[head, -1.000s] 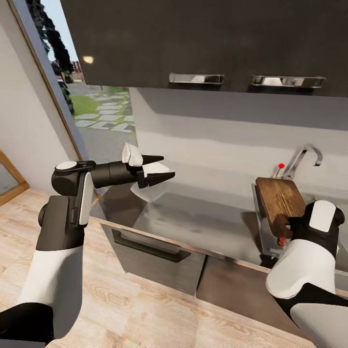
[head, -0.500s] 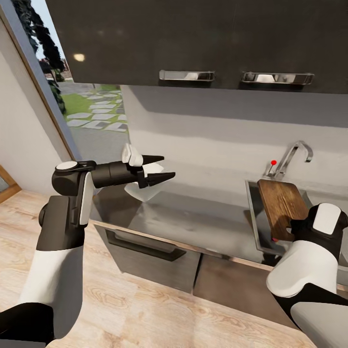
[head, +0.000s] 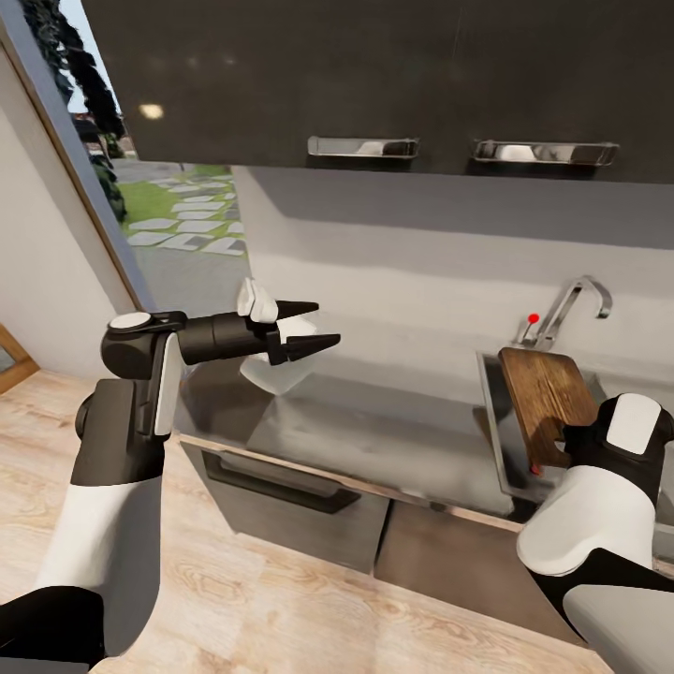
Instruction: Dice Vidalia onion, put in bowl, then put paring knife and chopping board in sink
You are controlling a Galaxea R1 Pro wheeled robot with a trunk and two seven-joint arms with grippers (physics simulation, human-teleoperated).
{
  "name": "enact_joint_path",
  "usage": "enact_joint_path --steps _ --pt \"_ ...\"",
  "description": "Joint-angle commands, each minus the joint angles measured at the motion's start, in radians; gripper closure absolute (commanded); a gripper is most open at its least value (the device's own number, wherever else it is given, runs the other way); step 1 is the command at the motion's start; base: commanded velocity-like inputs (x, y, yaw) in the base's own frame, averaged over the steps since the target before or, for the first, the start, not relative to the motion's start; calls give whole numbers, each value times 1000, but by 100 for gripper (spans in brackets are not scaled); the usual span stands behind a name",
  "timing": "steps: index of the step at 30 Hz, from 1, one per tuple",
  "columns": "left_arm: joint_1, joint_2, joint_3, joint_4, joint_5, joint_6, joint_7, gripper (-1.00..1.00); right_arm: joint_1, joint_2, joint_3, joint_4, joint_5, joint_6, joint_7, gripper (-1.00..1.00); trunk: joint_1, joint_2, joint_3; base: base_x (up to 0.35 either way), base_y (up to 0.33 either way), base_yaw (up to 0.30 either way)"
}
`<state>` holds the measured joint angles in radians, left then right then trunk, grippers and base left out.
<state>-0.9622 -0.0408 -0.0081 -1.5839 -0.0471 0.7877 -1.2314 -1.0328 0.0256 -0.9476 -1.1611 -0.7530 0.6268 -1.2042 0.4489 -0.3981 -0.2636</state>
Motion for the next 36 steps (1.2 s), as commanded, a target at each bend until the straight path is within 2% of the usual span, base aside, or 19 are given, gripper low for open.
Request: enact_joint_path --steps 1,5,18,36 --pt "-1 -1 1 -1 -5 10 -7 -100 -1 0 -2 -2 -3 8 -5 100 1 -2 -2 290 0 0" --pt "-1 -1 1 -1 -5 10 -7 -100 -1 0 -3 -2 -3 8 -5 100 1 -2 -2 221 0 -19" --pt "-1 -1 1 -1 -5 10 -7 -100 -1 -1 -4 -2 -3 8 -5 100 1 -2 -8 9 0 -148" --pt "-1 -1 0 -1 -5 10 -7 -100 -1 -1 -4 -2 -3 8 -5 100 1 -2 -23 15 0 -5"
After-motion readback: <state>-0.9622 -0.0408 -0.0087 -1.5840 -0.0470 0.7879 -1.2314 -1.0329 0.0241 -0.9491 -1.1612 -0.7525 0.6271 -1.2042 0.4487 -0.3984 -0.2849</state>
